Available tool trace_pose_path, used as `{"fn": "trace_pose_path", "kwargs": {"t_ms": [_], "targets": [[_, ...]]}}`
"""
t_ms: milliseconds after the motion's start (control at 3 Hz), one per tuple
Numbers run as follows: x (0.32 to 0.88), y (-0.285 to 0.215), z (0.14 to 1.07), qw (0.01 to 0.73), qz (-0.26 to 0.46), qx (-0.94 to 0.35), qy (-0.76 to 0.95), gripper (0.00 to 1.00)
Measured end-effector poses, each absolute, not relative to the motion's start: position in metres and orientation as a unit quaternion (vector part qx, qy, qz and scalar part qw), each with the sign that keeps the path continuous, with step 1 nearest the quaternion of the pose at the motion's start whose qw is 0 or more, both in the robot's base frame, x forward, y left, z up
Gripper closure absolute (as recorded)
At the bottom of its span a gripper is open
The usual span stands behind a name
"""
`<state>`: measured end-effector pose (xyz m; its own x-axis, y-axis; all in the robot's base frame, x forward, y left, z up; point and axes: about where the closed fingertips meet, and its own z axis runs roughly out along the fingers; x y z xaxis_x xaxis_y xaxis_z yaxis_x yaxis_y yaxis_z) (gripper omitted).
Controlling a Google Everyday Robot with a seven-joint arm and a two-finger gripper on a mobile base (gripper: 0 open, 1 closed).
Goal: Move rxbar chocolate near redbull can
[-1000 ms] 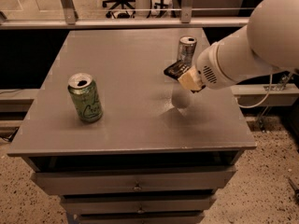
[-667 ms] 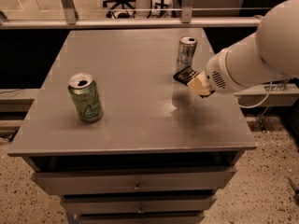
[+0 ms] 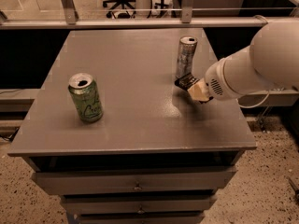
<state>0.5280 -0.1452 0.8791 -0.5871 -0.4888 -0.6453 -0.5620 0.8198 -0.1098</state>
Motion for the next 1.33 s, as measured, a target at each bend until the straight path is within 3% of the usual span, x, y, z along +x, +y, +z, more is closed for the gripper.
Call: {"fn": "trace_pose_path", "kwargs": {"t_ms": [333,1000,1333], "targets": [[0.536,-0.145,0.868,0.347,0.060,-0.292,0.889,0.85],[0.564,-0.142,0.845,0.359,0.071,-0.284,0.886,0.23],[0.572,-0.146,0.843,0.369,0.069,-0.277,0.884,0.01]]}}
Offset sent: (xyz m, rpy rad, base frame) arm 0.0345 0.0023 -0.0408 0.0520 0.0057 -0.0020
